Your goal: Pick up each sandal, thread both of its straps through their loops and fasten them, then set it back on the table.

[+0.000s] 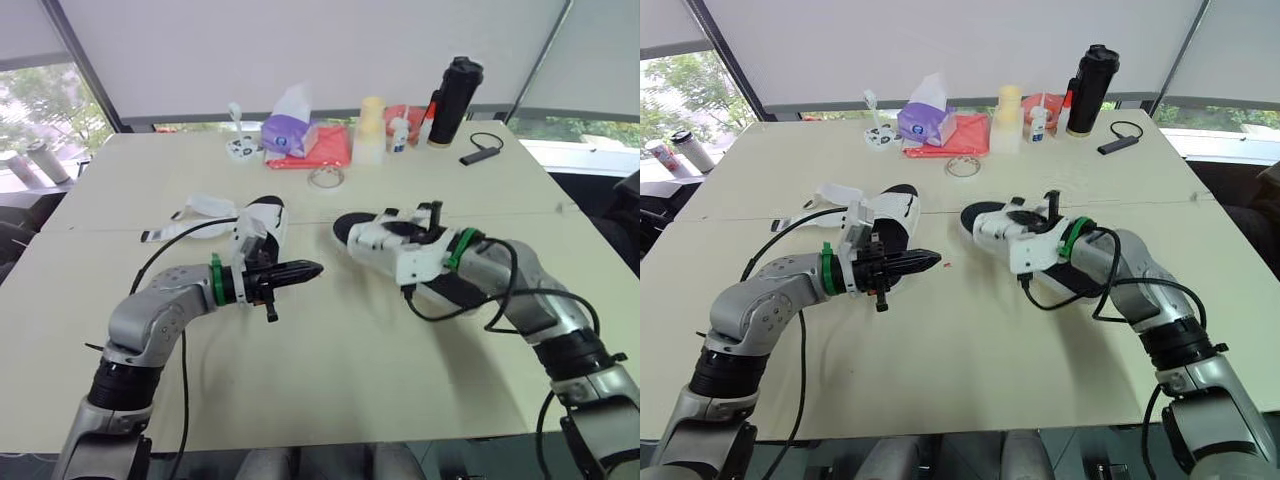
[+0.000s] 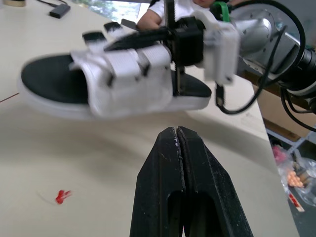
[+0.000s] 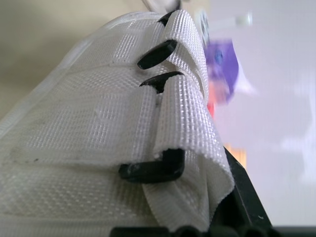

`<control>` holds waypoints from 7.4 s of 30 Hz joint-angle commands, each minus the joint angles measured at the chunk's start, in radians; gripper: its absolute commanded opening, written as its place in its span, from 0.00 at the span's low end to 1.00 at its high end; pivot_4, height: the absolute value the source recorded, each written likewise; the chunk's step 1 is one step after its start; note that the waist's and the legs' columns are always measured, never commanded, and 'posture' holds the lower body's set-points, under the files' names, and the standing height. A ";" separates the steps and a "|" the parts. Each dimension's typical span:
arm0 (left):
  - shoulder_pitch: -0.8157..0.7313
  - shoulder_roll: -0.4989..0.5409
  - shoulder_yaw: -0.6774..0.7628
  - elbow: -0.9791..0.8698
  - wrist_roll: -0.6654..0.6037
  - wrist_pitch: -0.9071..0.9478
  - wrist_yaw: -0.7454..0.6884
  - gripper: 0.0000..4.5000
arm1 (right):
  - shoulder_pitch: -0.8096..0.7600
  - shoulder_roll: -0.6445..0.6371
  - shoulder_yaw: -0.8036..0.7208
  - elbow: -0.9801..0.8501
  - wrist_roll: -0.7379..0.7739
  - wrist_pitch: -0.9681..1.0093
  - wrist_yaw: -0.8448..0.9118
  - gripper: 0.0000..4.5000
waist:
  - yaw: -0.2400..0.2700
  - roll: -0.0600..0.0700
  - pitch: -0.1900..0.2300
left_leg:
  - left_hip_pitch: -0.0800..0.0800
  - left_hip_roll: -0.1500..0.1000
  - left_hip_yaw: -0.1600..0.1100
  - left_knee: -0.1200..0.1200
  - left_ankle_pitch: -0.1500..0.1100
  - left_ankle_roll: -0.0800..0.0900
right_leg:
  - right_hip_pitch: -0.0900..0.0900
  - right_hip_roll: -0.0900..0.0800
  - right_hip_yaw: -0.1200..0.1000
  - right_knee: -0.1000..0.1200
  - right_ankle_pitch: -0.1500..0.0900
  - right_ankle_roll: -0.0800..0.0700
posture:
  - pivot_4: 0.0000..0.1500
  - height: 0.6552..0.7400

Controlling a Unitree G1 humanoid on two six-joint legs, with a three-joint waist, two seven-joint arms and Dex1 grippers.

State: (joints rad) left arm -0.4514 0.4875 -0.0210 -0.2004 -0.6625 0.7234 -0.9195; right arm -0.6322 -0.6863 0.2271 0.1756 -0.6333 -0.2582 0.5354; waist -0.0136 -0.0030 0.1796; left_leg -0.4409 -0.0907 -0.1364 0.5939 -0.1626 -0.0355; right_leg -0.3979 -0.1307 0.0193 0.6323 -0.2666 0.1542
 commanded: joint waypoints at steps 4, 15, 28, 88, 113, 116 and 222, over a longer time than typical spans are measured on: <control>0.005 -0.046 0.002 -0.004 0.043 -0.080 0.048 0.00 | -0.332 0.083 0.065 0.497 -0.190 0.273 -0.296 0.02 | -0.001 0.002 0.001 | -0.001 0.000 0.001 0.000 0.002 -0.003 | -0.002 0.001 0.000 0.000 0.002 -0.003 | 1.00 0.88; 0.030 -0.084 -0.001 -0.038 0.042 -0.082 0.092 0.00 | -0.586 0.153 0.123 1.052 -0.139 0.328 -0.500 0.02 | -0.019 0.002 0.002 | -0.001 0.000 0.002 -0.008 0.007 -0.010 | -0.006 0.002 0.001 0.001 0.004 0.000 | 1.00 0.88; 0.028 -0.087 -0.001 -0.048 0.041 -0.075 0.119 0.00 | -0.618 0.181 0.100 1.130 -0.010 0.376 -0.482 0.51 | -0.046 0.002 0.002 | 0.000 0.001 0.001 -0.008 0.007 -0.009 | -0.007 0.003 0.001 0.005 0.004 0.001 | 1.00 0.88; -0.142 0.196 -0.187 0.373 1.013 -0.730 0.423 1.00 | 0.109 0.182 -0.430 -0.789 1.231 1.629 0.205 1.00 | 0.003 -0.001 0.001 | -0.002 0.002 0.000 -0.001 0.005 -0.008 | -0.010 0.002 -0.001 0.014 0.003 0.000 | 1.00 0.88; -0.447 0.025 -0.330 0.995 1.233 -0.975 0.717 0.01 | 0.147 0.133 -0.417 -0.797 1.329 1.576 0.057 1.00 | 0.005 -0.002 0.002 | -0.002 0.001 -0.001 0.001 0.005 -0.007 | -0.007 0.002 -0.002 0.015 0.003 0.001 | 1.00 0.88; -0.420 0.037 -0.321 0.960 1.206 -1.022 0.679 0.01 | 0.154 0.129 -0.421 -0.802 1.341 1.574 0.046 1.00 | 0.003 -0.002 0.002 | -0.002 0.001 -0.001 0.002 0.005 -0.007 | -0.007 0.002 -0.002 0.015 0.003 0.001 | 1.00 0.88; -0.805 -0.001 -0.753 1.447 1.672 -2.123 1.134 0.54 | 0.198 -0.027 -0.441 -0.842 1.456 1.466 -0.094 1.00 | 0.001 -0.016 0.010 | -0.004 -0.001 0.000 0.005 0.005 -0.005 | -0.007 0.001 -0.003 0.018 0.001 0.004 | 1.00 0.88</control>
State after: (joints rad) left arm -1.2306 0.4804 -0.7713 1.2535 1.0077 -1.3996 0.1932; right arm -0.4143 -0.7018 -0.2048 -0.6446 0.8104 1.2289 0.4389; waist -0.0128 -0.0186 0.1898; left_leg -0.4444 -0.0917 -0.1366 0.5988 -0.1581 -0.0406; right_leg -0.4051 -0.1298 0.0163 0.6503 -0.2653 0.1587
